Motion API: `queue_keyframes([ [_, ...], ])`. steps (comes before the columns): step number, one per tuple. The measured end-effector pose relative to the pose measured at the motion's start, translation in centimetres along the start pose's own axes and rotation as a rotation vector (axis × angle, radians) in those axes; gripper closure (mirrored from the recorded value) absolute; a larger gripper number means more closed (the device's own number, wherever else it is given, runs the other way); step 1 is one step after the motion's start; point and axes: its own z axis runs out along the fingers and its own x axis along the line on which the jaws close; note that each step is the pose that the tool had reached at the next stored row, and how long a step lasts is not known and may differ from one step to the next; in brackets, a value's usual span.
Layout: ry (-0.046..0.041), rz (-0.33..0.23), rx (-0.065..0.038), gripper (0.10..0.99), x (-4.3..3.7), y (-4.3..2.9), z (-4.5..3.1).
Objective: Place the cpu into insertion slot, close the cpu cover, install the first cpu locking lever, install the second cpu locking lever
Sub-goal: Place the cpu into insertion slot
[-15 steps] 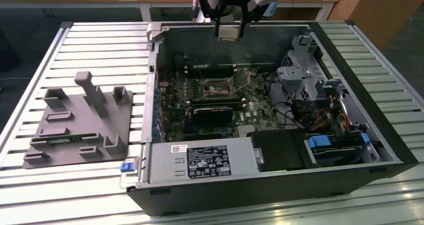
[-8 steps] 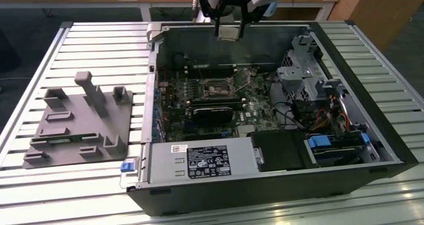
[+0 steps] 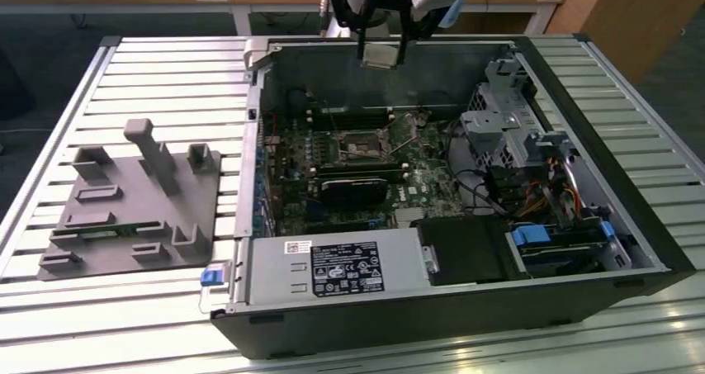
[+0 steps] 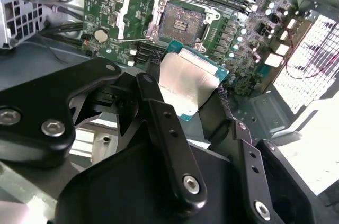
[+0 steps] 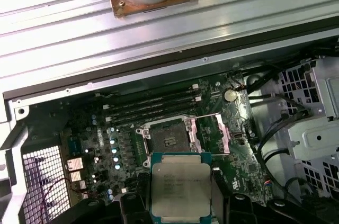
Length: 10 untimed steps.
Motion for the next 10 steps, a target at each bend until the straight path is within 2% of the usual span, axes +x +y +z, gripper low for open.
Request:
queue_keyframes([
  [10, -0.0088, 0.098, -0.002, 0.545, 0.05, -0.02, 0.03],
])
